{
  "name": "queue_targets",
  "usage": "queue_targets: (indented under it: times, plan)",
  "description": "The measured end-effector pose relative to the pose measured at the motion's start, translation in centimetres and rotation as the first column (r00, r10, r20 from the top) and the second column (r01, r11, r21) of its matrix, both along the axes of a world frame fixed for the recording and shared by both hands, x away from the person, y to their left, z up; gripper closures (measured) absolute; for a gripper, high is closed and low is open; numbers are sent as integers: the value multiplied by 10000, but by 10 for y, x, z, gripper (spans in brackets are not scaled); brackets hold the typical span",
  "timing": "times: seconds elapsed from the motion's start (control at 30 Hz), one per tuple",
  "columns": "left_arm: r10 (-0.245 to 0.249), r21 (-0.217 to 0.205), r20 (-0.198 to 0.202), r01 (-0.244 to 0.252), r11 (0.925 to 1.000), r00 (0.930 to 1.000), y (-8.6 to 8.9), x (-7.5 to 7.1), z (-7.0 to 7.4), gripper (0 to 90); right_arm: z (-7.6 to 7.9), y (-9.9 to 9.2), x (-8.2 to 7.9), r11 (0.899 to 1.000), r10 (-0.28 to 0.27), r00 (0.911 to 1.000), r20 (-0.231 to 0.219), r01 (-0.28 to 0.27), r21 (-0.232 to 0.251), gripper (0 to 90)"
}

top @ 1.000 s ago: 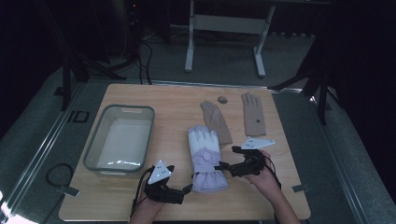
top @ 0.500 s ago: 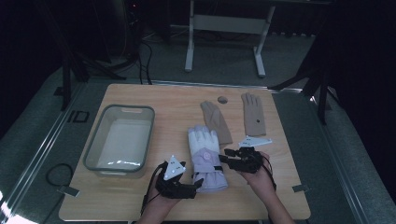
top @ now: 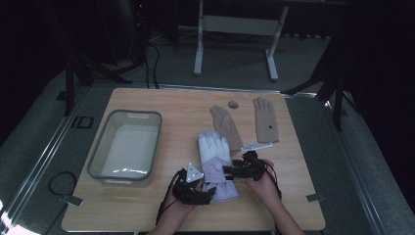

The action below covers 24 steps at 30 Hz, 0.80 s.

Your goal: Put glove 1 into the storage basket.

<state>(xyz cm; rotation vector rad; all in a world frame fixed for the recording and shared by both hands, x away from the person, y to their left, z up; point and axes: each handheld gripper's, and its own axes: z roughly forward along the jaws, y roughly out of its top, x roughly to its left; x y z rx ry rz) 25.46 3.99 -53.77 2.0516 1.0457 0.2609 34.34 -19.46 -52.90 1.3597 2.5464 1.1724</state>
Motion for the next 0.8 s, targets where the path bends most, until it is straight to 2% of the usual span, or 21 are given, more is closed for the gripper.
queue_targets:
  times: [0.1,0.13,0.17,0.33,0.4,0.43,0.5,0.57,0.6,0.7,0.8]
  plan:
    - [-9,-100,-235,7,9999,9997,1,2,-4,215,-9,-1,6,9999,-39,9987,-511,32,-129,380]
    - [3,-131,-280,-6,9999,9996,1,3,-4,215,-12,-3,9,9999,-98,9955,-939,102,36,383]
    - [11,-143,-297,-16,9999,9996,1,3,-5,215,-12,-4,10,9999,-78,9935,-1132,92,114,385]
    - [77,-381,-590,-99,9992,9982,4,5,-10,211,-16,-4,15,9973,563,9873,-1483,-487,543,573]
    - [125,-459,-682,-156,9988,9976,5,6,-12,210,-15,-3,14,9965,739,9869,-1436,-674,496,665]
    - [155,-457,-713,-188,9988,9973,4,6,-13,210,-13,0,11,9966,805,9908,-1087,-783,247,705]
    - [217,-438,-784,-252,9987,9967,4,6,-13,210,-6,8,0,9937,844,9963,-146,-852,-727,768]
    - [232,-373,-908,-267,9989,9956,4,7,-14,210,-1,21,-15,9791,895,9901,1084,-674,-1921,796]
    - [247,-427,-1000,-291,9987,9947,5,6,-14,210,0,26,-23,9666,1095,9785,1749,-638,-2482,800]
    - [237,-481,-1197,-297,9984,9925,6,7,-15,211,-1,30,-30,9580,1195,9636,2393,-486,-2826,805]
    - [151,-449,-1311,-212,9988,9913,4,9,-16,214,-2,31,-32,9580,1157,9614,2498,-415,-2838,804]
